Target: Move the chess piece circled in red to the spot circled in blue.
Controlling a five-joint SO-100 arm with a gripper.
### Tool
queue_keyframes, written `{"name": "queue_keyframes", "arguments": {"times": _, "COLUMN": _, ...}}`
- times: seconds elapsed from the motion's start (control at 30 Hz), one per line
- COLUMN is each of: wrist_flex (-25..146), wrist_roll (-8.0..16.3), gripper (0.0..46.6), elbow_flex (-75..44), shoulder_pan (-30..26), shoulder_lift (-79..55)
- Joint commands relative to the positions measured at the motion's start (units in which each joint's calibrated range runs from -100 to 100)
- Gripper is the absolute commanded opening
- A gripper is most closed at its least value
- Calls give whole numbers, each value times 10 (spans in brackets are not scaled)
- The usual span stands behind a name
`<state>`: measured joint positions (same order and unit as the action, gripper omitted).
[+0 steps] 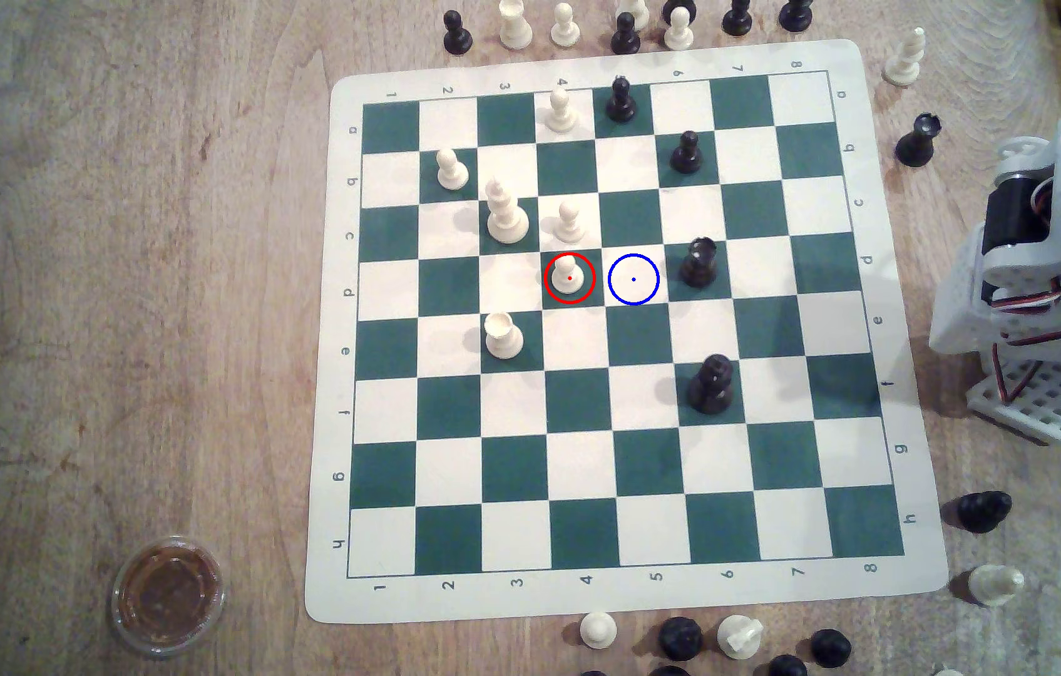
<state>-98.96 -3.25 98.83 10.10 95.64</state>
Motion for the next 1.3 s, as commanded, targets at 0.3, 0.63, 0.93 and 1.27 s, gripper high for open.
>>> {"name": "queue_keyframes", "arguments": {"times": 0.3, "wrist_flex": 409, "wrist_roll": 2, "gripper": 2, "elbow_flex": 11, "shoulder_pan": -11, "shoulder_lift": 1}}
{"name": "queue_keyframes", "arguments": {"times": 0.63, "wrist_flex": 954, "wrist_roll": 10, "gripper": 2, "elbow_flex": -142, "shoulder_pan": 25, "shoulder_lift": -1}}
{"name": "queue_keyframes", "arguments": {"times": 0.93, "wrist_flex": 1188, "wrist_roll": 29, "gripper": 2, "elbow_flex": -272, "shoulder_pan": 23, "shoulder_lift": -162}}
{"name": "queue_keyframes", "arguments": {"times": 1.27, "wrist_flex": 1403, "wrist_roll": 116, "gripper": 2, "elbow_flex": -537, "shoulder_pan": 1, "shoulder_lift": -458}}
